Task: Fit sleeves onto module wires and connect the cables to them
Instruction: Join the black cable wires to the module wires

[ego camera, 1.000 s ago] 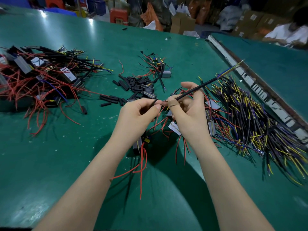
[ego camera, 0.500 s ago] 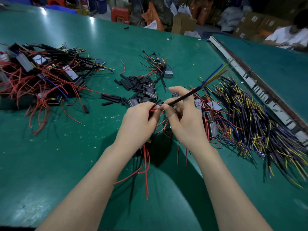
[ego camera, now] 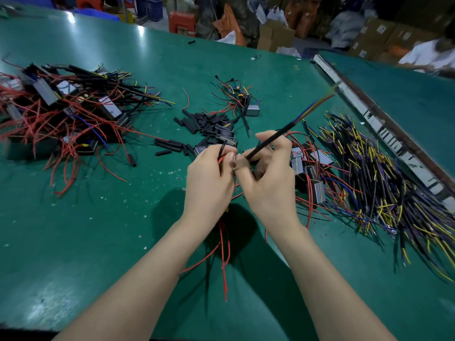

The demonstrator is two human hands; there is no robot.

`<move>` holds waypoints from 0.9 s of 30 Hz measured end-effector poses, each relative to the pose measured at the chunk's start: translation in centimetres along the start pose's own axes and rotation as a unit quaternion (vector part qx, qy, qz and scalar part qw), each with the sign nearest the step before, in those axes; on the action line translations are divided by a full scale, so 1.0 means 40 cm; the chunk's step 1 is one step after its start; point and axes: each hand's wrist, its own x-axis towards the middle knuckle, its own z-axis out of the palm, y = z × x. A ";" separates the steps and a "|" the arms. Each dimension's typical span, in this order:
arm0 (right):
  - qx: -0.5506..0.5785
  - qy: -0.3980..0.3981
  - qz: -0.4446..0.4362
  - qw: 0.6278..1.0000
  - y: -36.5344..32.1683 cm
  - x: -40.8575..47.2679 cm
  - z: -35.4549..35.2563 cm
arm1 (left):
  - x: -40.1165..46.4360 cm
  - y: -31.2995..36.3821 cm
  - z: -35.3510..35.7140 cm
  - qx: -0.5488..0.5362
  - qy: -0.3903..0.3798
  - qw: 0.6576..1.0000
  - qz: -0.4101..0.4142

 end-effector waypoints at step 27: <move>0.145 -0.070 0.103 0.982 0.014 0.044 -0.061 | 0.027 -0.020 -0.015 -0.305 -0.141 0.930 -0.149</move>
